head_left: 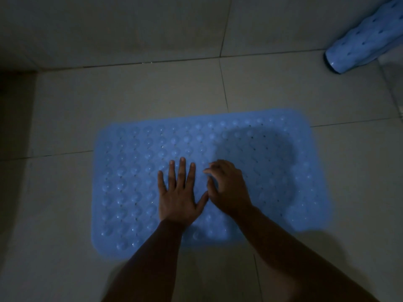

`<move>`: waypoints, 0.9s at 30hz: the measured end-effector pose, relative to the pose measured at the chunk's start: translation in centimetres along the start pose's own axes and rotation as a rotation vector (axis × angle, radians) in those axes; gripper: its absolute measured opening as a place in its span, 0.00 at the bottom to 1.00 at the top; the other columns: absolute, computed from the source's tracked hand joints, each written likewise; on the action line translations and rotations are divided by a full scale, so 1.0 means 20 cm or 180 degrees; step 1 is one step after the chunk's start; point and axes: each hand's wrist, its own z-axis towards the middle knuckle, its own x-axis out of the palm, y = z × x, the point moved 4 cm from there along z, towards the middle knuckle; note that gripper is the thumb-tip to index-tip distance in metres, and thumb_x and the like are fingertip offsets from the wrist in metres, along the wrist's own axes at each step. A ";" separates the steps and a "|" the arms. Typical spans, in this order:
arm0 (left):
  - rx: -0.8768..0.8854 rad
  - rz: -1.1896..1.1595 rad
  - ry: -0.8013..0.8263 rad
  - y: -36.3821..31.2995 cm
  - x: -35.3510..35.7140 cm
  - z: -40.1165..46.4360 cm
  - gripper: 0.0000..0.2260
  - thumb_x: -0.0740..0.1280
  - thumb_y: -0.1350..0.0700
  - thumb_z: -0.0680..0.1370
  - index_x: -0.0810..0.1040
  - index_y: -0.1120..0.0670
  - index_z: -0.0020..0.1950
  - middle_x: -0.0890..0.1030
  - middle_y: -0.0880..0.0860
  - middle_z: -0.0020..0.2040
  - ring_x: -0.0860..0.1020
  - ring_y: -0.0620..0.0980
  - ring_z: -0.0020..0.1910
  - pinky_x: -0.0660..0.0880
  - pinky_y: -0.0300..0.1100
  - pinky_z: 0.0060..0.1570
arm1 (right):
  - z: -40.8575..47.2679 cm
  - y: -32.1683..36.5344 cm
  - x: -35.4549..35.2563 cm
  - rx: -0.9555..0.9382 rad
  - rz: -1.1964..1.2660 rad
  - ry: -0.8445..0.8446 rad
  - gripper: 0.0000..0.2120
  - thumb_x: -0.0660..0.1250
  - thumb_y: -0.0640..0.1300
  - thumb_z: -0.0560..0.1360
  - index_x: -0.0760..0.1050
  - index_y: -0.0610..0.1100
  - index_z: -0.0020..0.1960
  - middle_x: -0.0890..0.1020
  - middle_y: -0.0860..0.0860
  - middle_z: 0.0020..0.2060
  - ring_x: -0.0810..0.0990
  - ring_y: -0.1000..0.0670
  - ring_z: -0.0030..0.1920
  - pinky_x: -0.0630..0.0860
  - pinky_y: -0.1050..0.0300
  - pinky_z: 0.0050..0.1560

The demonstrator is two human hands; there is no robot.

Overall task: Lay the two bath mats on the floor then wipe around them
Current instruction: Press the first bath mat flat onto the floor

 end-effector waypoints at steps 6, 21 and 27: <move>-0.0070 -0.0434 0.0349 0.02 -0.07 -0.01 0.34 0.41 0.33 0.82 0.43 0.46 0.85 0.39 0.52 0.85 0.37 0.56 0.83 0.40 0.61 0.80 | -0.05 0.02 -0.09 -0.0015 -0.0120 0.0218 0.13 0.65 0.48 0.73 0.81 0.50 0.56 0.81 0.51 0.55 0.79 0.46 0.59 0.78 0.45 0.53; -0.0538 -0.0633 -0.0677 0.10 -0.20 -0.06 0.22 0.55 0.49 0.81 0.77 0.51 0.72 0.74 0.55 0.75 0.65 0.61 0.79 0.70 0.61 0.68 | -0.18 0.12 0.23 0.0072 -0.1166 0.0964 0.35 0.48 0.62 0.82 0.52 0.42 0.82 0.46 0.44 0.82 0.42 0.45 0.82 0.49 0.34 0.78; -0.0516 -0.0488 -0.0675 0.13 -0.15 -0.06 0.22 0.56 0.48 0.81 0.75 0.51 0.74 0.71 0.55 0.77 0.62 0.61 0.80 0.66 0.60 0.70 | -0.16 0.11 0.22 0.0104 -0.1260 0.0984 0.37 0.44 0.64 0.82 0.52 0.42 0.82 0.45 0.45 0.82 0.42 0.45 0.82 0.49 0.33 0.78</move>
